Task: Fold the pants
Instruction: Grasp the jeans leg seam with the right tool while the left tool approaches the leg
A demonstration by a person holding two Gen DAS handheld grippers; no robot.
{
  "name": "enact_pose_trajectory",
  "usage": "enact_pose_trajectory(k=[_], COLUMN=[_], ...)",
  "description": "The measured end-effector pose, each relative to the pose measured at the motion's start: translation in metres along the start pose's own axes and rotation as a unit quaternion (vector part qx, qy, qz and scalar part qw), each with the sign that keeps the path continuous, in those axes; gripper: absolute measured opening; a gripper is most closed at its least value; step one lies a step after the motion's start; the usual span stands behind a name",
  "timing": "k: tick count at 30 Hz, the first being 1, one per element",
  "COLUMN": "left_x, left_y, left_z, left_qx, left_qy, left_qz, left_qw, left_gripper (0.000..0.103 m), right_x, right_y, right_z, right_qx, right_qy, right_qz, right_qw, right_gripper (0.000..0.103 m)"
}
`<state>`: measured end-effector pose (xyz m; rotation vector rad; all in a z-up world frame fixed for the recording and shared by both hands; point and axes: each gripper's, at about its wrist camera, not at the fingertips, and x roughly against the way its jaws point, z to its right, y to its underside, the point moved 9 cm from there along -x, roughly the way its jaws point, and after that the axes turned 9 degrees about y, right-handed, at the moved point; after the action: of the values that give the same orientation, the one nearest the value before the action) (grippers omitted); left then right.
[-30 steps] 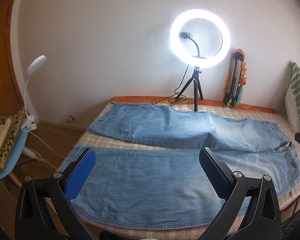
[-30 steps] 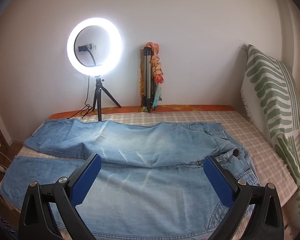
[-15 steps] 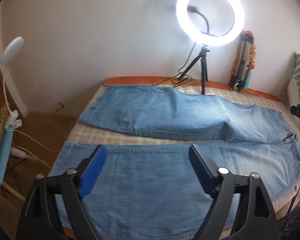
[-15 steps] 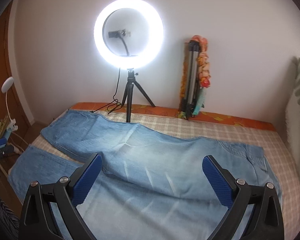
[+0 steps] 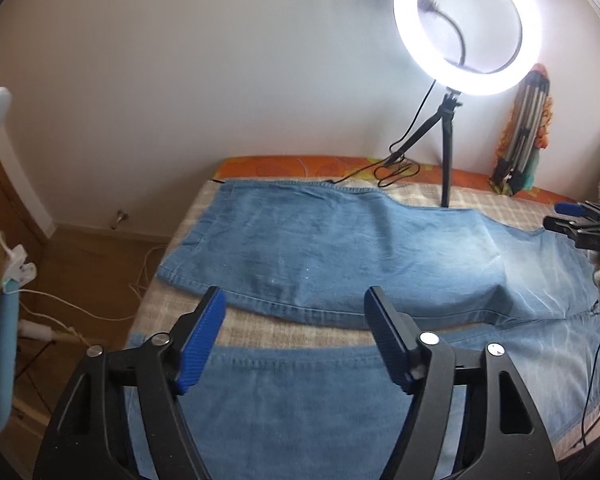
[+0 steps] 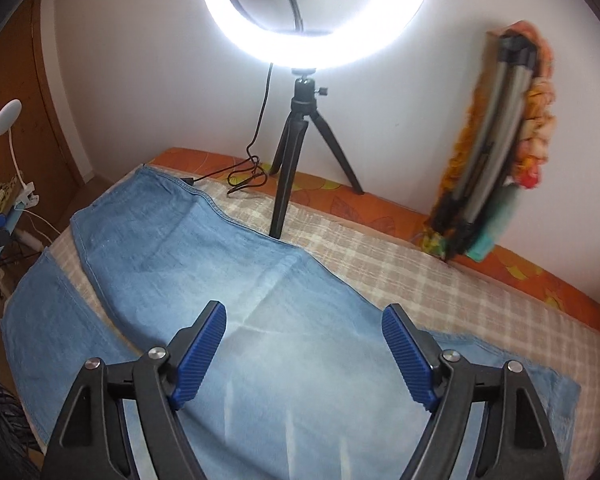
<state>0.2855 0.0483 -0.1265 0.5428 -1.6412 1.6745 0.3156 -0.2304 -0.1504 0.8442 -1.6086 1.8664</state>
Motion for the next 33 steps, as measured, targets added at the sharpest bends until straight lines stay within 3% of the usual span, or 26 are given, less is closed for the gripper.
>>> enact_pose_trajectory(k=[7,12,21,24,26,27,29,33], left_x=[-0.049,-0.084,-0.154,-0.168,-0.174,-0.177,-0.181,-0.184], left_y=[-0.007,-0.004,0.006,0.008,0.01,0.011,0.013,0.013], left_z=[-0.024,-0.028,-0.052,-0.058,-0.06,-0.061,-0.062,-0.062], left_qx=[0.032,0.037,0.093,0.098,0.103,0.105,0.106,0.1], left_qy=[-0.009,-0.006,0.009,0.003,0.004,0.004,0.002,-0.002], left_qz=[-0.041,-0.072,-0.133,-0.135,-0.136,-0.137,-0.137,-0.135], left_qw=[0.9986,0.9967,0.9868,0.986,0.9853,0.985,0.9848,0.9858], left_gripper=[0.07,0.07,0.07,0.07,0.07,0.07,0.07,0.07], right_x=[-0.079,-0.131,-0.18,-0.181,-0.179,-0.176,-0.173,-0.159], right_y=[-0.017,-0.021,-0.014,-0.018,-0.019,-0.018,-0.016,-0.011], right_z=[-0.009,-0.007,-0.021,-0.024,-0.03,-0.032,-0.037,-0.05], right_qx=[0.034,0.015,0.066,0.069,0.066,0.065,0.066,0.106], right_qy=[-0.025,-0.062,-0.093,-0.104,-0.127,-0.133,-0.144,-0.124], right_qz=[-0.048,-0.082,-0.128,-0.12,-0.119,-0.12,-0.128,-0.115], right_qw=[0.998,0.995,0.985,0.985,0.983,0.982,0.979,0.98], right_gripper=[0.082,0.083,0.081,0.066,0.042,0.039,0.021,0.008])
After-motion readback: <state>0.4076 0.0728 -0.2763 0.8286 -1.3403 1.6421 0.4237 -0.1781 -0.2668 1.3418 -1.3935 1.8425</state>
